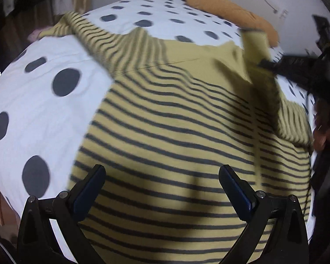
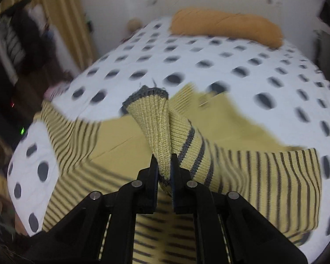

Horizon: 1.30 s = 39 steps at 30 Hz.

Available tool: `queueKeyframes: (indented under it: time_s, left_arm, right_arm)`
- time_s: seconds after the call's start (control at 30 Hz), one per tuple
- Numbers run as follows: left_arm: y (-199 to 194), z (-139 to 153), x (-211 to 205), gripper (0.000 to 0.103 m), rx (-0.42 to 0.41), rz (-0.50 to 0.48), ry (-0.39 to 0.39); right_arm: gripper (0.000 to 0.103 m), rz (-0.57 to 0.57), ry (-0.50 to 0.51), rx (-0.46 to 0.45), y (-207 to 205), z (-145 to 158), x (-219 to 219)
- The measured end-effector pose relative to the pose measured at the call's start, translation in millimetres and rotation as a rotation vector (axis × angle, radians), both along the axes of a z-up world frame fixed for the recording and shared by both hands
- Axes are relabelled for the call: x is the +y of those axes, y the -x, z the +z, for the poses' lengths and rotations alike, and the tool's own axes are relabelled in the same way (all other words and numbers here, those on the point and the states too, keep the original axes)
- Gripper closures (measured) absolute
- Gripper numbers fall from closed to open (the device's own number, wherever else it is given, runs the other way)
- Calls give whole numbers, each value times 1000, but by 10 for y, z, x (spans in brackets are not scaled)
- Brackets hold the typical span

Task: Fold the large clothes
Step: 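Carry the sleeve across the cardigan body and release it with the right gripper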

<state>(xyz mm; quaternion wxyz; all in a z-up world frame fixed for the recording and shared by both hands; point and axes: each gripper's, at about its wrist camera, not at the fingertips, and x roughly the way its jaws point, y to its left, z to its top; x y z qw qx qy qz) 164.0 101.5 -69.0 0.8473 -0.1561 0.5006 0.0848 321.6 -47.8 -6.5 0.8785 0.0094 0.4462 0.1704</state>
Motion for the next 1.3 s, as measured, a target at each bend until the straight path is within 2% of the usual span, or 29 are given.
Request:
queueKeyframes:
  time_s: [0.1, 0.2, 0.27, 0.33, 0.47, 0.57, 0.67, 0.77, 0.8, 0.83, 0.9, 0.97, 1.03, 1.1, 1.13, 1.2, 1.27, 1.3]
  left_arm:
    - [18, -90, 253, 0, 12, 47, 4]
    - [6, -157, 397, 0, 23, 61, -7]
    - [3, -190, 432, 0, 21, 59, -18]
    - [-55, -205, 412, 0, 14, 49, -17]
    - [-281, -176, 285, 0, -31, 20, -24]
    - [-497, -150, 150, 0, -51, -2, 16]
    - [-745, -120, -30, 0, -58, -35, 19]
    - [-920, -81, -185, 0, -67, -73, -39]
    - [-952, -77, -215, 0, -66, -78, -64]
    - [-986, -84, -231, 0, -62, -78, -90]
    - [-1033, -121, -218, 0, -49, -66, -119]
    - [-1018, -155, -161, 0, -36, -57, -124]
    - [-975, -175, -69, 0, -37, -29, -144]
    - [-942, -199, 25, 0, -32, -6, -145]
    - [-931, -210, 67, 0, -27, -1, -132]
    - [-908, -226, 128, 0, -24, 3, -109]
    - [-877, -237, 141, 0, -18, -8, -119]
    - [-868, -242, 138, 0, -16, -15, -129]
  right_arm:
    - [81, 109, 58, 121, 82, -529, 636]
    - [76, 149, 116, 84, 231, -706, 920]
    - [75, 134, 117, 46, 280, -617, 843]
    - [74, 79, 68, 29, 302, -461, 562]
    - [72, -76, 37, 58, 276, -231, -131]
    - [70, -191, 131, 59, 387, -267, -584]
    - [70, -290, 200, 104, 313, -519, -826]
    - [68, -260, 151, 171, 146, -826, -772]
    - [68, -264, 154, 159, 141, -843, -719]
    - [68, -251, 163, 149, 133, -834, -625]
    - [70, -147, 52, 164, 139, -766, -482]
    - [70, -150, 31, 137, 209, -656, -464]
    - [70, -158, 41, 62, 323, -520, -448]
    - [67, -139, 13, 40, 360, -514, -409]
    - [60, -116, 12, 77, 332, -600, -364]
    - [58, -101, 57, 156, 238, -872, -257]
    - [57, -87, 140, 109, 267, -884, -149]
    - [57, -96, 147, 109, 290, -816, -133]
